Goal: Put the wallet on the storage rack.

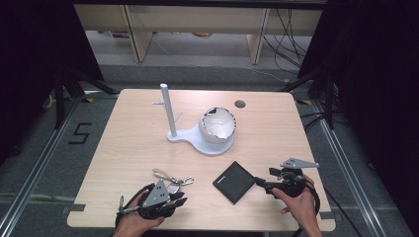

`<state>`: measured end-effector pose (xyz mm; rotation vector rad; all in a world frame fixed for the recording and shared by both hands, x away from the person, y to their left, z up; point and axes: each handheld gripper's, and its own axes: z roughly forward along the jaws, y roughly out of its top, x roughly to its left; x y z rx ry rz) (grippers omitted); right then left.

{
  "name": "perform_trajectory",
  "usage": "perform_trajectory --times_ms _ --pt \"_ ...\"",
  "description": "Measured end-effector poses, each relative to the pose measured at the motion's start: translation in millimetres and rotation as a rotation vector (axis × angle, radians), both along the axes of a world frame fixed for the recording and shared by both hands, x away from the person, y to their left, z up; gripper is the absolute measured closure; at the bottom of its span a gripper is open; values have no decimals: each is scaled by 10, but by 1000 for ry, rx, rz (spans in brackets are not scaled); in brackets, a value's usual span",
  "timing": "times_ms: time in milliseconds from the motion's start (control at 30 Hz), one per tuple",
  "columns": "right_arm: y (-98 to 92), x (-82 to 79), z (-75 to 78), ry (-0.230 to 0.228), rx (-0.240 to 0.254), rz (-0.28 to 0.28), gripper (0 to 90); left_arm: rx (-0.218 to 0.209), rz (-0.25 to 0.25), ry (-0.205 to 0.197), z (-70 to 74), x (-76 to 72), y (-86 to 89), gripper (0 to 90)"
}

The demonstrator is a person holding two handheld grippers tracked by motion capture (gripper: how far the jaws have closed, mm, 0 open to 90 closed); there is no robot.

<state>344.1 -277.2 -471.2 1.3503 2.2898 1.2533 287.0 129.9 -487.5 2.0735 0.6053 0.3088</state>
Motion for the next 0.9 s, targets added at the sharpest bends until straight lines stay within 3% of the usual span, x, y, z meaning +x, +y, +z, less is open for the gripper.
perform_trajectory --times_ms 33,67,100,200,267,300,500,533,567,600,633,767,800,833,900 --pt "5 16 4 -3 -6 6 268 1 -4 -3 -9 6 -43 808" --pt "39 6 7 28 18 -9 268 23 -16 -11 -8 19 -71 823" --pt "29 39 3 9 2 18 268 2 -16 -7 -23 22 -124 838" --pt "48 81 14 26 6 31 268 9 -52 -3 -21 52 -251 876" --pt "67 92 26 46 25 10 268 21 -64 -11 -24 74 -342 890" --pt "45 137 28 30 9 28 268 35 -79 -14 -24 90 -366 892" --pt "109 260 4 77 -1 51 299 50 -117 4 -90 157 -619 895" --pt "142 271 -11 93 16 49 308 55 -120 1 -103 167 -646 895" --pt "136 312 -27 76 -4 80 315 39 -119 5 -121 175 -670 895" --pt "164 305 -22 107 1 64 320 53 -122 9 -120 188 -688 895" --pt "161 348 -40 85 -6 91 324 55 -120 9 -126 194 -704 895" --pt "226 423 -66 108 14 115 349 67 -129 13 -146 248 -790 895" --pt "244 439 -76 119 14 119 353 51 -127 21 -160 256 -830 895" --pt "266 460 -92 128 -2 119 358 66 -134 15 -157 273 -839 895" --pt "295 486 -116 140 -7 128 368 63 -140 37 -161 294 -881 895"
